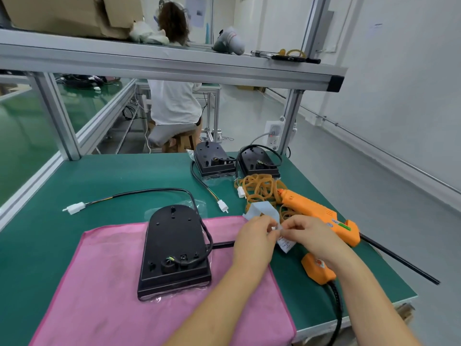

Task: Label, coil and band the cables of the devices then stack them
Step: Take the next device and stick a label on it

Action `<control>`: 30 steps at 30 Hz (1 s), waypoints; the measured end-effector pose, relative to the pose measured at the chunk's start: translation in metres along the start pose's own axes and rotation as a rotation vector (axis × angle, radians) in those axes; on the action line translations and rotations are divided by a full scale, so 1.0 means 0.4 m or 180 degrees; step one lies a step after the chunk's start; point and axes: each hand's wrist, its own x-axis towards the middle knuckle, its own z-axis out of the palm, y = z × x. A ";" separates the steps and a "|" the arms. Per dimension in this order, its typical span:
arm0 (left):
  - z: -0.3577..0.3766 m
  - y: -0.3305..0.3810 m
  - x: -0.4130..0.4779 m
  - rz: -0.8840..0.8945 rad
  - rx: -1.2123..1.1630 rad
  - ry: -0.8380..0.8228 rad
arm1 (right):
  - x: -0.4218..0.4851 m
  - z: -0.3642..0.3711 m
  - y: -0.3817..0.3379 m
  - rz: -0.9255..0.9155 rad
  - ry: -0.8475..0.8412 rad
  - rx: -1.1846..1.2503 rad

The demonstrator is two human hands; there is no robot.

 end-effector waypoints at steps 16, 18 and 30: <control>-0.014 0.004 -0.020 0.1002 0.1511 0.0525 | -0.005 0.023 -0.004 -0.0183 0.0106 0.0004; -0.015 0.006 -0.022 0.0901 0.1355 0.0504 | -0.002 0.023 -0.001 -0.0182 0.0148 -0.0031; -0.171 -0.003 -0.032 0.0704 0.0876 0.1167 | 0.011 0.068 -0.043 -0.0481 0.1119 -0.0407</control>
